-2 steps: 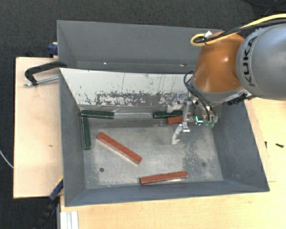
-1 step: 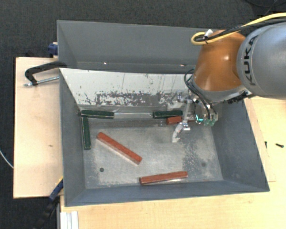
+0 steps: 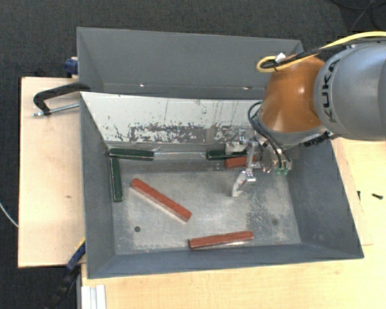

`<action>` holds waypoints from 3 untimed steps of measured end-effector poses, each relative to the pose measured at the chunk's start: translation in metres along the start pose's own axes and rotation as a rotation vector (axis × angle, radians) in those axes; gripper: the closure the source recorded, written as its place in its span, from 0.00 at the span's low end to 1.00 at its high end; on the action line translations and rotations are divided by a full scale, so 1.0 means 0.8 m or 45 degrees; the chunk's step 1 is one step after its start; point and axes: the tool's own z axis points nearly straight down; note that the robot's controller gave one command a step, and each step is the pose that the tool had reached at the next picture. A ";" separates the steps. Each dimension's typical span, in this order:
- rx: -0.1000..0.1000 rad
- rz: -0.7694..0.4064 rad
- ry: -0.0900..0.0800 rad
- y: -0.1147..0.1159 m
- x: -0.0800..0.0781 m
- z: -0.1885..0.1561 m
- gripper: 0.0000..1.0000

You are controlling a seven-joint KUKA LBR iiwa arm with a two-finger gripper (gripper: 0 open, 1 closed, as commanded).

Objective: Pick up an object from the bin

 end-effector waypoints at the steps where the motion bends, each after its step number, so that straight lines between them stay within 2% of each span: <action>1: -0.010 -0.053 -0.016 -0.009 -0.013 0.014 0.00; 2: 0.001 -0.135 -0.022 -0.059 -0.007 0.013 1.00; 3: 0.000 -0.135 -0.022 -0.059 -0.007 0.013 1.00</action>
Offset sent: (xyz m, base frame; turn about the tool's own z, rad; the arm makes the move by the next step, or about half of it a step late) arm -0.0016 -0.0488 -0.0194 -0.1066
